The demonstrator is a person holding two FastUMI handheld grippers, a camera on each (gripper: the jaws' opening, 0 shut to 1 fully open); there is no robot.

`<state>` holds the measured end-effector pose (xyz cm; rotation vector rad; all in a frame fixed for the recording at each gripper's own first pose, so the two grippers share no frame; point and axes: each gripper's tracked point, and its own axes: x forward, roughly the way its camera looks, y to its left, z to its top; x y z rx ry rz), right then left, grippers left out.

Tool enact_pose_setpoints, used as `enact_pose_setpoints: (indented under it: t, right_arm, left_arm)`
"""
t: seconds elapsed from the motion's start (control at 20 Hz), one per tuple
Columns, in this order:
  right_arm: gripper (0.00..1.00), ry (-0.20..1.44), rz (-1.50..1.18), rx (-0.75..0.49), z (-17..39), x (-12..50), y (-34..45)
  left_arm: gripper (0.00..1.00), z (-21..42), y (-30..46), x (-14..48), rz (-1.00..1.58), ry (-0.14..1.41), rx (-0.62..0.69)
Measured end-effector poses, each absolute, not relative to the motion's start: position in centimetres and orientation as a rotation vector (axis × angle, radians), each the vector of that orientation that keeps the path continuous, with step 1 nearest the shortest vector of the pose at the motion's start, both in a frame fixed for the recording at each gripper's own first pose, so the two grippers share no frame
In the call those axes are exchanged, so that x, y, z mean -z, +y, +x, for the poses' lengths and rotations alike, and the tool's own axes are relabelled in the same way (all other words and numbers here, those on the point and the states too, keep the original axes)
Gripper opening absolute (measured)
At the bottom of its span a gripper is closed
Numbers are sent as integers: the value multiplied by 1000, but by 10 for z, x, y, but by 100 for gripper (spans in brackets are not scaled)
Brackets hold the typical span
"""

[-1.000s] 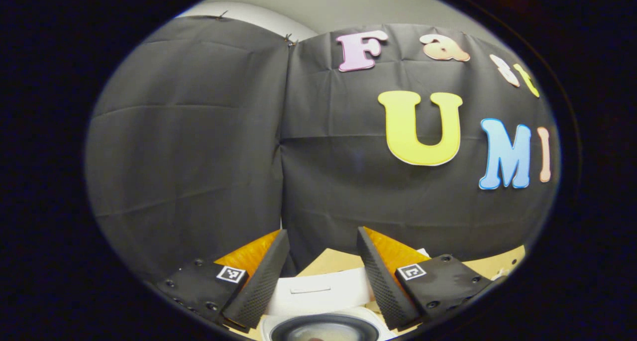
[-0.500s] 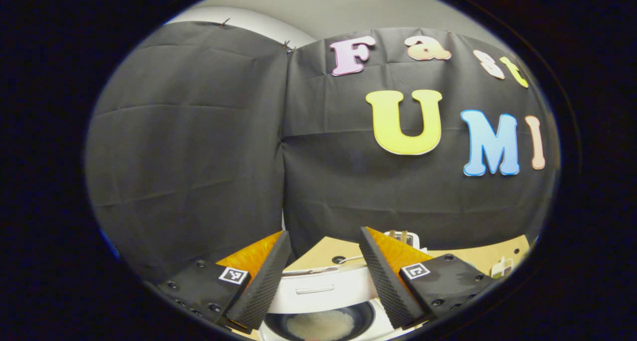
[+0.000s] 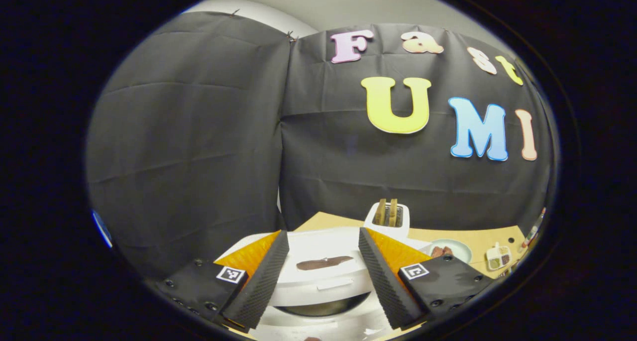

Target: Close the left gripper, press the button to open the rice cooker; take a wooden spoon from the chopstick holder with the right hand, scoop a spoonful of rice and pour it into the rice cooker, then put the wooden spoon back into the chopstick holder.

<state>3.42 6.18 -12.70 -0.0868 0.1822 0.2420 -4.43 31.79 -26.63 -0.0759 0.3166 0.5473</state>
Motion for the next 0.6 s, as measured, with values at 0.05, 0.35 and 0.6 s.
enact_pose_setpoints:
  t: [0.05, 0.35, 0.6]
  right_arm:
    - [98, 180, -95, -246, 33, 127, 63]
    - [98, 139, -98, -239, 25, 105, 57]
    - [98, 144, -90, -202, 18, 115, 46]
  left_arm:
    - [98, -54, 315, 273, -74, 322, -545]
    - [98, -65, 304, 302, -97, 392, -556]
    - [98, -72, 299, 316, -84, 426, -541]
